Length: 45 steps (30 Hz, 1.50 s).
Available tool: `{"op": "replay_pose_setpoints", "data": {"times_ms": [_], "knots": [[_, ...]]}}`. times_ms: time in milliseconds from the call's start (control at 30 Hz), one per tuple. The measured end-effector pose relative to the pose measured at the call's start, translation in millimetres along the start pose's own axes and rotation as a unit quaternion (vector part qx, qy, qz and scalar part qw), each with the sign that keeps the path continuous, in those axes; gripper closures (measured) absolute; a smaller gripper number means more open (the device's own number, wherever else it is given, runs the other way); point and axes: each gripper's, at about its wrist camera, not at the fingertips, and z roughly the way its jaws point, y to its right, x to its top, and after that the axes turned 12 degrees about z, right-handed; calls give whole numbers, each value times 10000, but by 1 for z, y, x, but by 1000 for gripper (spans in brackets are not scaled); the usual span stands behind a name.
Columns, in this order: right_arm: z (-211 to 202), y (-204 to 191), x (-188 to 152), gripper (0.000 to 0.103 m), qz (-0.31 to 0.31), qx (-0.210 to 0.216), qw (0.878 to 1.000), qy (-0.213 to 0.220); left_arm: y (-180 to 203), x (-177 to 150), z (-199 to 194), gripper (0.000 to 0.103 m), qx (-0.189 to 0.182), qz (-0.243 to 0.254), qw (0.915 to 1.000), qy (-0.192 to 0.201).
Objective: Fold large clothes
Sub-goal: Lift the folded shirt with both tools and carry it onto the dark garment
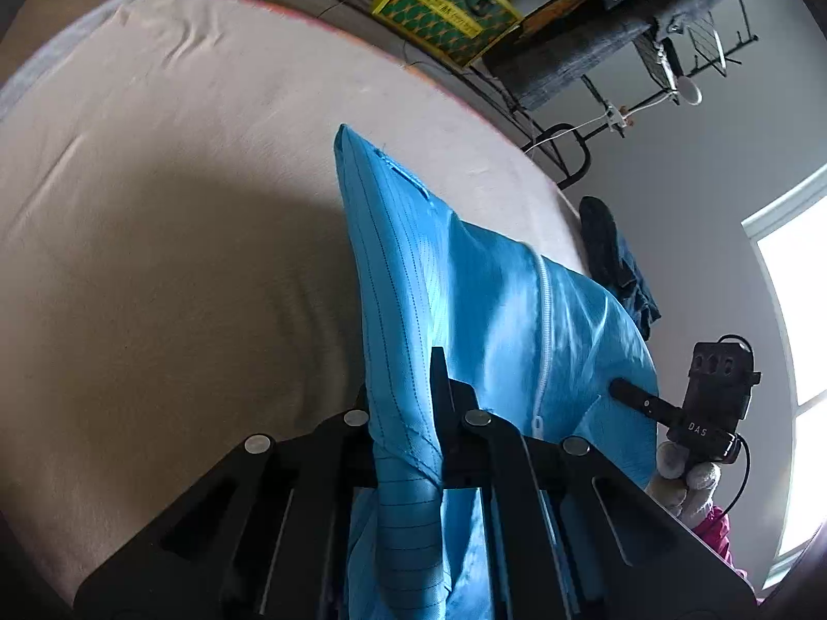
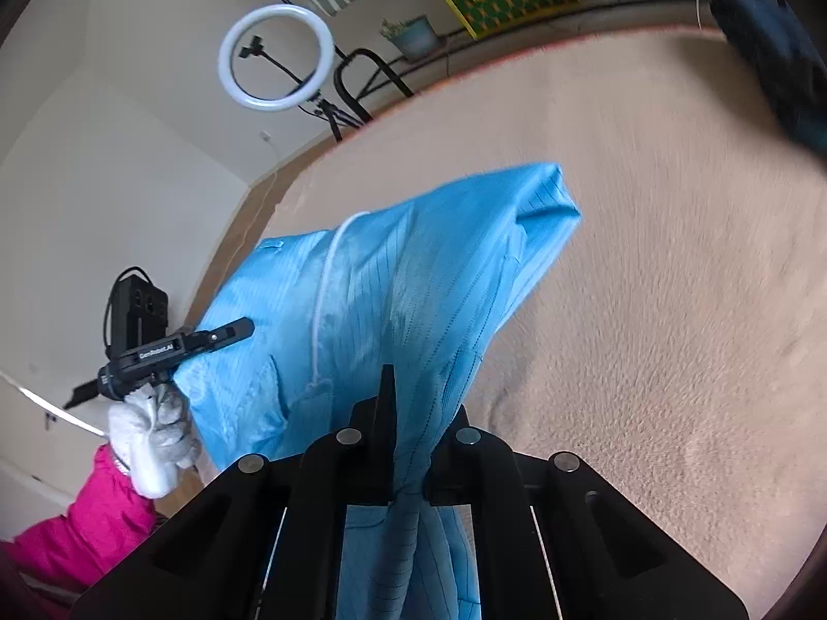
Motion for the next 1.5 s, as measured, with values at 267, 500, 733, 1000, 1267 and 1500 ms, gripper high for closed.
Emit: {"op": "replay_pose_setpoints", "data": {"times_ms": [267,500,733,1000,1267,1500], "knots": [[-39,-12,0,99,-213,-245,9991,276,42,7,-1,100,-148,339,9993,71],[-86,2,16,99,-357,-525,9963,582,93,18,19,100,-377,677,9970,91],[-134,34,35,99,-388,-946,9916,786,150,35,60,100,-735,901,9932,-4],[-191,79,68,99,-387,-1329,9839,1135,230,65,120,100,-934,1303,9871,-21],[-246,130,118,99,-431,-1835,9726,1361,314,106,203,100,-1129,1673,9794,-51],[-290,178,175,99,-373,-2217,9583,1763,374,147,272,100,-1156,1992,9731,53]]}}
